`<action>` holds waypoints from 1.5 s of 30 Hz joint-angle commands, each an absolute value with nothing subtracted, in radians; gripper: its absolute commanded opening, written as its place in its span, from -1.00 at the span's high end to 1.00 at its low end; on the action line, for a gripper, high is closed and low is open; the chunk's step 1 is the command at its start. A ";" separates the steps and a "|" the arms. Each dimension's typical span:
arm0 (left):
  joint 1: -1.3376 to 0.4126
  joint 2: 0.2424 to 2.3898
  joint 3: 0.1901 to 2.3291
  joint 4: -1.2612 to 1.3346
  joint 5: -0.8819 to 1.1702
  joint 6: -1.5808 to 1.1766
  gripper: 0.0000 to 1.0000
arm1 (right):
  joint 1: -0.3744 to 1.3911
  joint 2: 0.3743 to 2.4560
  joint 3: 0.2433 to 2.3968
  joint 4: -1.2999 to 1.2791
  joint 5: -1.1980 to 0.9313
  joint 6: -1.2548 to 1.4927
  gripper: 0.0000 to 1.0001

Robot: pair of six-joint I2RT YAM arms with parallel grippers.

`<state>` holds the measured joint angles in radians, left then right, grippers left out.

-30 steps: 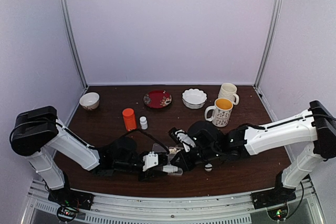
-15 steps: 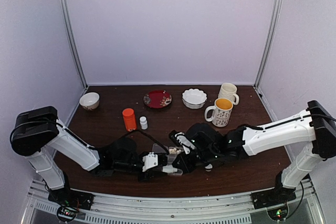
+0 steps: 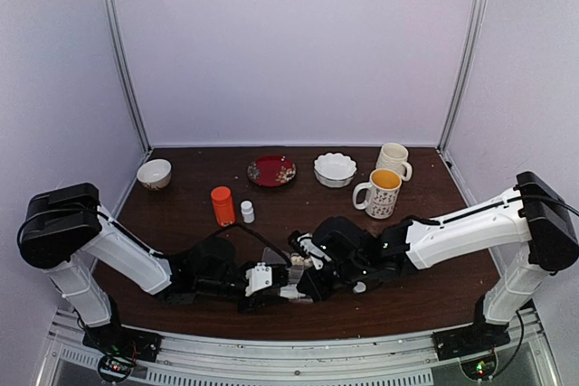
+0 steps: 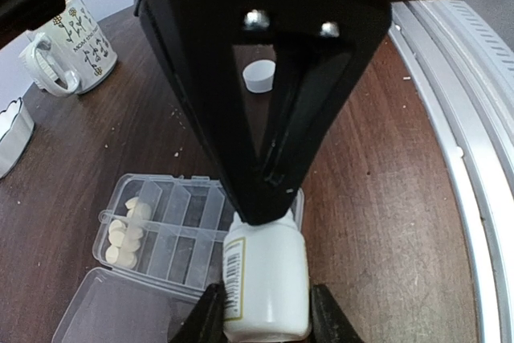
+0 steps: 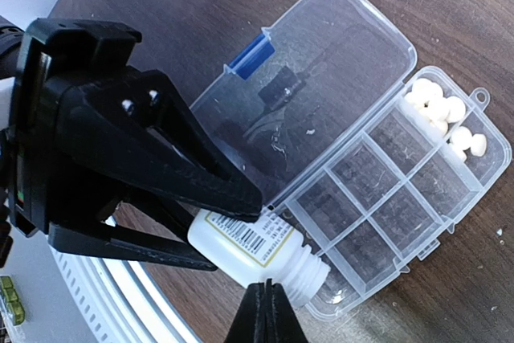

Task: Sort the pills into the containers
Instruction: Pour the pill into the compartment of the pill container.

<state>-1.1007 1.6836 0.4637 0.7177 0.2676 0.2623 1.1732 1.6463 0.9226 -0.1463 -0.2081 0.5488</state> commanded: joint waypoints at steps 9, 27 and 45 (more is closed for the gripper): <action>-1.103 1.690 0.471 0.763 0.280 0.273 1.00 | 1.178 1.617 0.943 -0.150 -0.190 0.537 1.00; -1.103 1.689 0.476 0.753 0.283 0.274 1.00 | 1.180 1.564 0.938 -0.149 -0.181 0.527 1.00; -1.104 1.686 0.476 0.751 0.283 0.275 1.00 | 1.182 1.539 0.939 -0.162 -0.139 0.514 1.00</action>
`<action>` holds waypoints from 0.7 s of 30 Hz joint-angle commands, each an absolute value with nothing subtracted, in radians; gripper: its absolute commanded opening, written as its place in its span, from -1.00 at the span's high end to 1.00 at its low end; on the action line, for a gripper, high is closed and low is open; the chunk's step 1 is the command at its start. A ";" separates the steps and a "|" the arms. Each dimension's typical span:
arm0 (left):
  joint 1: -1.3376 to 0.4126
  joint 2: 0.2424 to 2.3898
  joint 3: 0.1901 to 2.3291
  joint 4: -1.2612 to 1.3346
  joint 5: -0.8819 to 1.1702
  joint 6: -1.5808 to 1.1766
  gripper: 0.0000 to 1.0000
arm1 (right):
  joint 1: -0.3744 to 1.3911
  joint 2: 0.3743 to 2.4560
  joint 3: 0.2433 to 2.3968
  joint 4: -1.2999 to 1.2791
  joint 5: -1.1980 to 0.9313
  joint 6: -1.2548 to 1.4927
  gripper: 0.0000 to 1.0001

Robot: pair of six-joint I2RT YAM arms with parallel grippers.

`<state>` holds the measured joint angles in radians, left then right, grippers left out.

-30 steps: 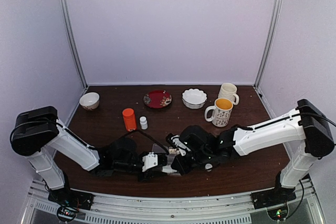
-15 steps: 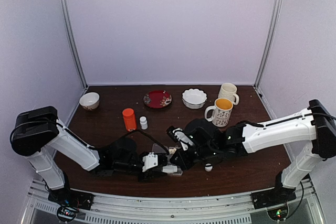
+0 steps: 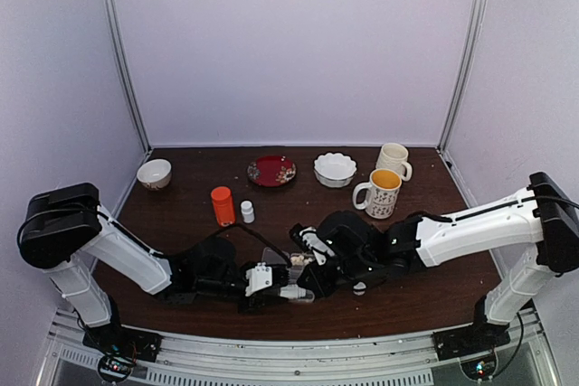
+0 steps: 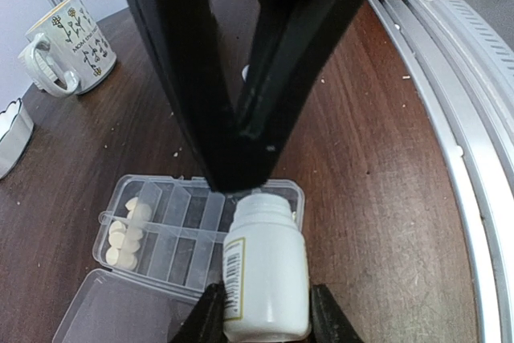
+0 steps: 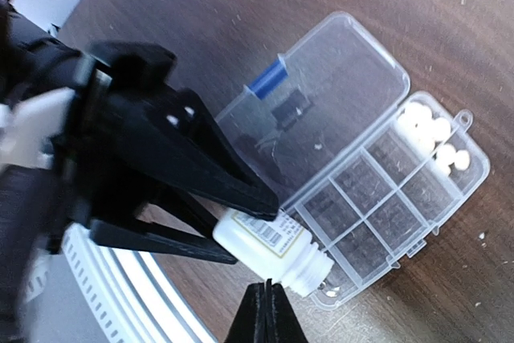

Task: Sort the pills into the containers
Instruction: Pour the pill into the compartment of the pill container.

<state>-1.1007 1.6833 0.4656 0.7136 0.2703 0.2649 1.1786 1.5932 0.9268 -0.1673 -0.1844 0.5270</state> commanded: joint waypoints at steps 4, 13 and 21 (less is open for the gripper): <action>-1.104 1.688 0.476 0.751 0.283 0.275 1.00 | 1.183 1.598 0.917 -0.161 -0.178 0.525 1.00; -1.103 1.688 0.481 0.739 0.287 0.276 1.00 | 1.187 1.627 0.934 -0.195 -0.162 0.522 1.00; -1.103 1.686 0.489 0.725 0.288 0.277 1.00 | 1.186 1.543 0.949 -0.148 -0.167 0.504 1.00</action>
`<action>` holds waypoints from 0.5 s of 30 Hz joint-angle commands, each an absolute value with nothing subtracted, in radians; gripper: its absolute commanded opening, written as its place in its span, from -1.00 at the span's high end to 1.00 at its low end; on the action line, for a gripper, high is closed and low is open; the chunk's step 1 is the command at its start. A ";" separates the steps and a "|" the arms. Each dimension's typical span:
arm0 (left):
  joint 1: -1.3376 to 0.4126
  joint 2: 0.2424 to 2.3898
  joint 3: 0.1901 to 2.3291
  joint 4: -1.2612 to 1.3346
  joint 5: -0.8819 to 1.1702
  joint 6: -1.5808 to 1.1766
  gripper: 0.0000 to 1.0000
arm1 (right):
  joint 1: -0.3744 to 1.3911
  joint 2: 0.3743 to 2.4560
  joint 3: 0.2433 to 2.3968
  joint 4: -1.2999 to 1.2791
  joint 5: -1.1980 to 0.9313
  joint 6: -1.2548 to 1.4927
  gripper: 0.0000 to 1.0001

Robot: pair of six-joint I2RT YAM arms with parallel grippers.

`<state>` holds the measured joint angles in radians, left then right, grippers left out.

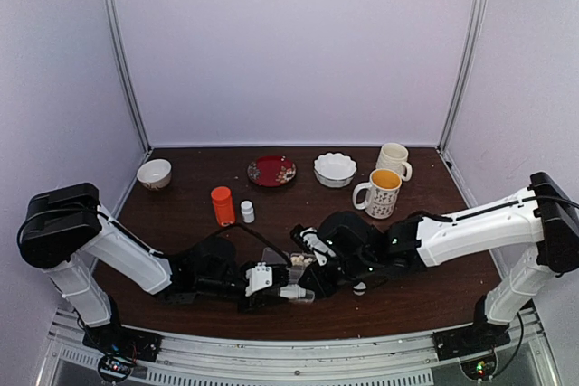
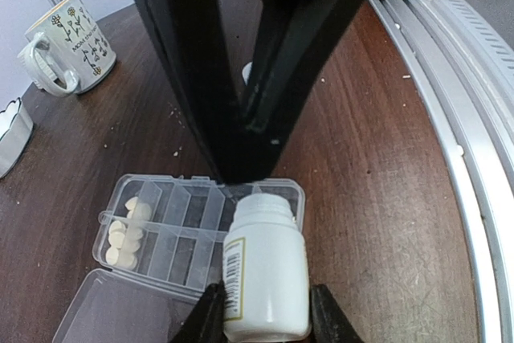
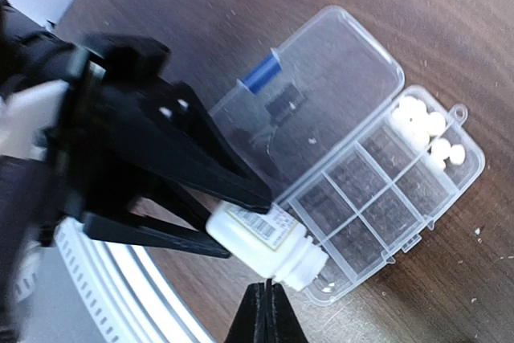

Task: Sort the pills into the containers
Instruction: Pour the pill into the compartment of the pill container.

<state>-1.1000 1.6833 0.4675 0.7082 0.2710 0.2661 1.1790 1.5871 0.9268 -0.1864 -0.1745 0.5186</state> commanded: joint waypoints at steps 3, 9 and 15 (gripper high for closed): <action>-1.103 1.686 0.494 0.717 0.286 0.277 1.00 | 1.188 1.586 0.951 -0.143 -0.189 0.510 1.00; -1.103 1.684 0.502 0.699 0.286 0.276 1.00 | 1.193 1.689 0.955 -0.173 -0.202 0.524 1.00; -1.104 1.684 0.502 0.701 0.285 0.278 1.00 | 1.192 1.611 0.940 -0.154 -0.173 0.518 1.00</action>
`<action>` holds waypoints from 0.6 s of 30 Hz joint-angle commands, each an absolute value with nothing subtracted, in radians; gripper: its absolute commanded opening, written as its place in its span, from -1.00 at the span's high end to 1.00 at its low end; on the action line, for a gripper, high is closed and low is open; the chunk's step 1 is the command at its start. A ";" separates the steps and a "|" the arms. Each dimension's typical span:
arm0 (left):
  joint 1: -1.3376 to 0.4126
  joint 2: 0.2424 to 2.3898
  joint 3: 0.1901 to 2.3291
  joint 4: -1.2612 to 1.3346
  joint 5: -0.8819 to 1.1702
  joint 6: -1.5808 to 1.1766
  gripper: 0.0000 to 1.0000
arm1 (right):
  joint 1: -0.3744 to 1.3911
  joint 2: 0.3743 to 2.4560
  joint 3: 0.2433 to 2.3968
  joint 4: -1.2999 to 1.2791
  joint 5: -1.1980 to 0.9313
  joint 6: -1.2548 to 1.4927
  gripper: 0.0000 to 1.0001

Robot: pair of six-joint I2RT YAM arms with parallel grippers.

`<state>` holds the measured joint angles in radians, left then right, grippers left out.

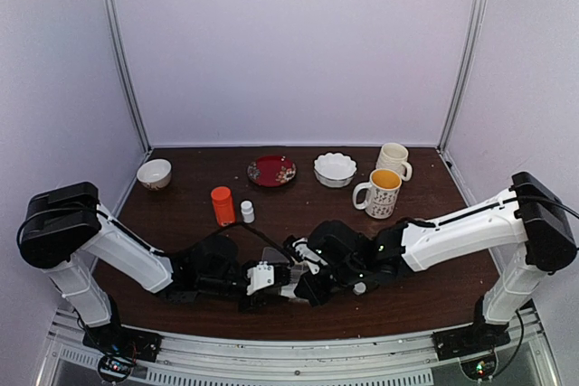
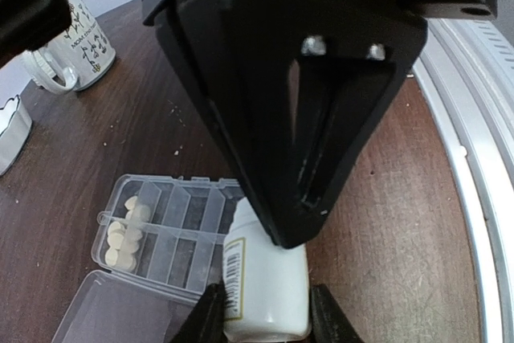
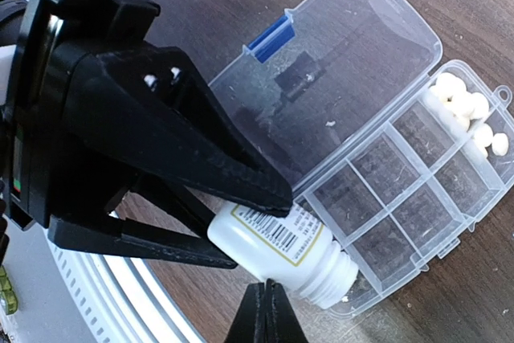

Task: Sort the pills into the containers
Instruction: Pour the pill into the compartment of the pill container.

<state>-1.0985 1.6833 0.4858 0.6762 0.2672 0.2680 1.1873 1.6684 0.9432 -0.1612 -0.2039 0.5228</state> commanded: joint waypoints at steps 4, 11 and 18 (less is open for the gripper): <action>-1.104 1.683 0.497 0.707 0.286 0.278 1.00 | 1.191 1.559 0.957 -0.153 -0.163 0.506 1.00; -1.103 1.685 0.487 0.724 0.284 0.276 1.00 | 1.190 1.577 0.968 -0.163 -0.167 0.506 1.00; -1.104 1.688 0.465 0.772 0.282 0.268 1.00 | 1.177 1.541 0.927 -0.128 -0.162 0.531 1.00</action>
